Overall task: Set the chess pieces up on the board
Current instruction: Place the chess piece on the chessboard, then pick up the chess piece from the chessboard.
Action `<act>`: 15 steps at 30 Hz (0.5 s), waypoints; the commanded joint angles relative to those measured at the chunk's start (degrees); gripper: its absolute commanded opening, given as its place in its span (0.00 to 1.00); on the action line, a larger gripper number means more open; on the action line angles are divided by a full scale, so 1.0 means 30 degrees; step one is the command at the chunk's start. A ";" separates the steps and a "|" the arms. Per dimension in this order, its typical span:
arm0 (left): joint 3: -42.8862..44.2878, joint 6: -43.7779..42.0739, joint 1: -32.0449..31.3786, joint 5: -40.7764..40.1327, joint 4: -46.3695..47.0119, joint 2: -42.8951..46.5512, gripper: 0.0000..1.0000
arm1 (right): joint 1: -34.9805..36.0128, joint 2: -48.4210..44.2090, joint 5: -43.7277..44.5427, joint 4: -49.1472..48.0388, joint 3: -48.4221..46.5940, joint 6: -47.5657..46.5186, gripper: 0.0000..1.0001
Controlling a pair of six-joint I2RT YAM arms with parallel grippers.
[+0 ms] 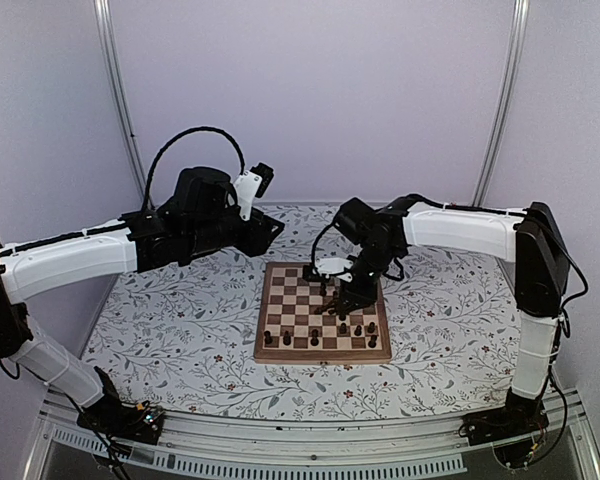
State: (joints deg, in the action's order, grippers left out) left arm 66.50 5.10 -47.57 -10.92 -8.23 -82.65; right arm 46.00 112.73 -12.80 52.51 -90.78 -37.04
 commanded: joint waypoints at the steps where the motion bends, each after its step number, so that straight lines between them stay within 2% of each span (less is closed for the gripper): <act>1: 0.0478 -0.0148 0.0037 0.0189 0.0087 0.0143 0.55 | -0.0334 0.0238 -0.0109 -0.0126 -0.0481 0.0324 0.32; 15: 0.0480 -0.0192 0.0030 0.0225 0.0068 0.0304 0.55 | -0.0318 0.1653 0.0021 -0.0081 -0.0804 0.0363 0.31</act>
State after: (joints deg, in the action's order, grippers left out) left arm 66.50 5.13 -47.57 -10.87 -8.23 -82.63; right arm 44.97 116.01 -12.67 52.47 -91.42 -36.62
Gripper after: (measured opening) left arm 0.550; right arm 0.310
